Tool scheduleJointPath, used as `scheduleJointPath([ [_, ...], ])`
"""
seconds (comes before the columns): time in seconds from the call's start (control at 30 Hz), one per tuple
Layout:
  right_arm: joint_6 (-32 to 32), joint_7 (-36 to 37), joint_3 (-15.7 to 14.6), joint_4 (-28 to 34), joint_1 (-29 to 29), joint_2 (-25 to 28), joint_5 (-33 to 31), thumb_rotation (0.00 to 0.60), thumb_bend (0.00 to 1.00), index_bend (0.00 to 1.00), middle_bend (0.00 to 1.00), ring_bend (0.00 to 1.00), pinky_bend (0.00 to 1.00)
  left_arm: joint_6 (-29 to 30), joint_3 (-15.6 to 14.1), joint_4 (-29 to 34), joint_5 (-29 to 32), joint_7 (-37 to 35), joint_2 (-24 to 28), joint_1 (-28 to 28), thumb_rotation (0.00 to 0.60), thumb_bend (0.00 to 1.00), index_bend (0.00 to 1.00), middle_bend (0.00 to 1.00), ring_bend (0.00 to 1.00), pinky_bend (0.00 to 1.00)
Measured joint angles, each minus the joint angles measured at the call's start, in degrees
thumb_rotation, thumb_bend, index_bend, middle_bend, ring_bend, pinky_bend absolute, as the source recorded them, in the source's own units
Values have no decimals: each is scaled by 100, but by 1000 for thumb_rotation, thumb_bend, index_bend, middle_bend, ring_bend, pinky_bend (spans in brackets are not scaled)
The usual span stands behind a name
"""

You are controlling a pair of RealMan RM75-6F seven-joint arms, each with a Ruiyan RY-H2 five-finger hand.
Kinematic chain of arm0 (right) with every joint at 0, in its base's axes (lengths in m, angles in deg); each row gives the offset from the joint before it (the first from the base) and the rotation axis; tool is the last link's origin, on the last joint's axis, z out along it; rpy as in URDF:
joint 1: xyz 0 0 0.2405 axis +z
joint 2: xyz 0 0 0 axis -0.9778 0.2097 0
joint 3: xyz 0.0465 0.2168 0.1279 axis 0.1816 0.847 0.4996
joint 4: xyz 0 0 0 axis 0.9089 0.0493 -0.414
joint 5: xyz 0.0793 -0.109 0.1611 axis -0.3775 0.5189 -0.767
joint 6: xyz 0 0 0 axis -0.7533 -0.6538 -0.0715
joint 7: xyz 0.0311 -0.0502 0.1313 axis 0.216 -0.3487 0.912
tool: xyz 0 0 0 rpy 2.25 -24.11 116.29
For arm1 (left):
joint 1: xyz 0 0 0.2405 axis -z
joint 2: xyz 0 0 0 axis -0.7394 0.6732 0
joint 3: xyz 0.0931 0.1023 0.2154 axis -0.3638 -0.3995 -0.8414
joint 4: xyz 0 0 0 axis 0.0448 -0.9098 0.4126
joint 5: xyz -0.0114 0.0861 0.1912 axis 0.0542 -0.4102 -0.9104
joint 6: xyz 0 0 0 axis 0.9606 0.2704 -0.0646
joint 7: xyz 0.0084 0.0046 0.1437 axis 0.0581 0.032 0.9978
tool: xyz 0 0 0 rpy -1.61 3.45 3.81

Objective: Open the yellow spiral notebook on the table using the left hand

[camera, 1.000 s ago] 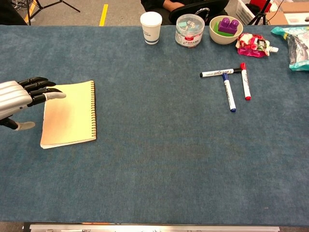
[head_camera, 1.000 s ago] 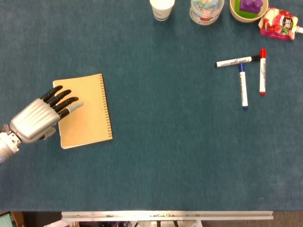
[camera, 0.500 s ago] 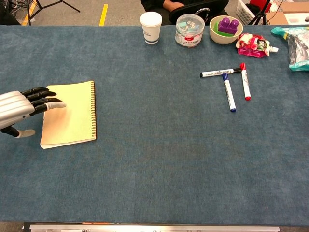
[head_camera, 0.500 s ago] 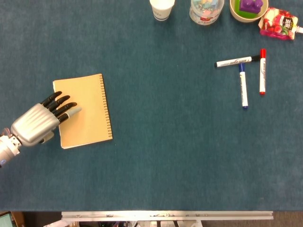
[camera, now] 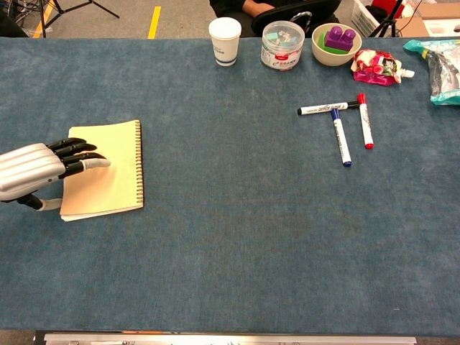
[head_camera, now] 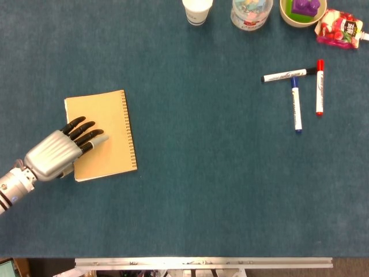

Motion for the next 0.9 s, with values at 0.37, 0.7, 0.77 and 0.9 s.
scheduleJointPath([
  [0.37,48,12,15,-9,-28,5,-24,600,394,363,323,235,291,-95,54,97,44,-196,-88,144,600,230,56,95,0,0],
  [0.7,32,-13,26,8,-11,0,-21,600,394,363,323,235,291,-139,39,285,81,-246,19,201,600,230,56,91,0,0],
  [0.77,14,-17,26,8,-1,-4,-21,600,394,363,323,235,291,-153,26,295,108,-245,51,179,600,230,56,88,0,0],
  [0.9,-5,-22,25,8,15,-16,-10,600,394,363,323,235,291,-160,8,262,159,-275,76,122,600,230,56,86,0,0],
])
